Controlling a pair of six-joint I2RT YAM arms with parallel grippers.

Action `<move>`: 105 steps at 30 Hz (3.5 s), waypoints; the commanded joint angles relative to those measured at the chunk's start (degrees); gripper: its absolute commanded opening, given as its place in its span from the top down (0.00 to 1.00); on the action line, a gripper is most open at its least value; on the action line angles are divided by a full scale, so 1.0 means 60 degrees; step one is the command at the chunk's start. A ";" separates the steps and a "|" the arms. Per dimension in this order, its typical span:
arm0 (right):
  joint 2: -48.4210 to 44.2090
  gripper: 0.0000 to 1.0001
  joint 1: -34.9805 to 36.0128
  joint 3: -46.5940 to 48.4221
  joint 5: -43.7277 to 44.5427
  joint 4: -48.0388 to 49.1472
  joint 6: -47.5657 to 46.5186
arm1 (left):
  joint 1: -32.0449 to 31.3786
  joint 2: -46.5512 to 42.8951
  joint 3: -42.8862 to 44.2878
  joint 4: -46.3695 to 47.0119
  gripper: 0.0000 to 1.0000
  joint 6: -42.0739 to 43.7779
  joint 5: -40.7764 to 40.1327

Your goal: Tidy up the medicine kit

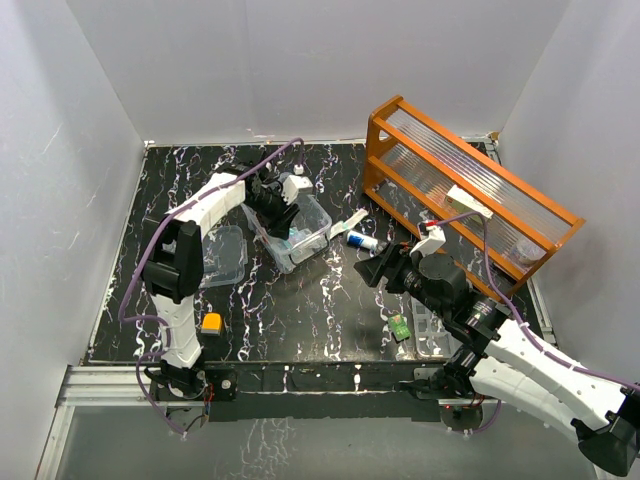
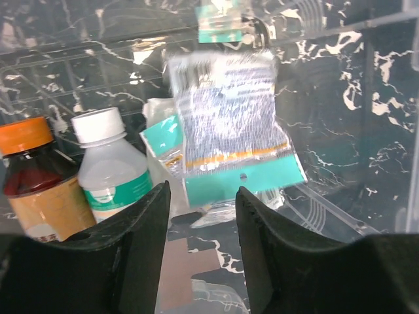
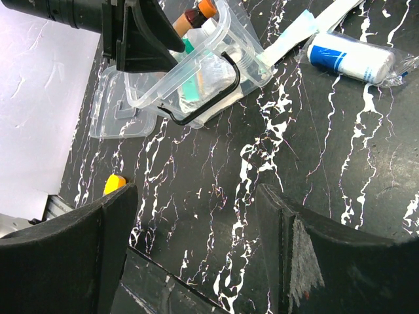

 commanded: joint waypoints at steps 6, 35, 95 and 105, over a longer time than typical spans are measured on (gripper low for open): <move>-0.0012 0.29 -0.0008 0.0177 0.0039 0.0472 -0.0045 | -0.0010 -0.0881 0.0291 0.0627 0.54 -0.0575 -0.0441; 0.0118 0.29 -0.0016 0.0046 0.0109 0.0710 -0.0079 | -0.1398 -0.2381 -0.2344 0.3009 0.52 -1.1626 -0.4961; 1.5457 0.62 0.0765 1.5222 0.0200 -0.6589 -0.6026 | -0.1291 -1.0226 -0.8545 0.4480 0.62 -1.4511 -0.8276; 1.5569 0.92 0.0499 1.5369 -0.0626 -0.6323 -0.5976 | -0.1229 -1.0215 -0.8483 0.4364 0.63 -1.4494 -0.8285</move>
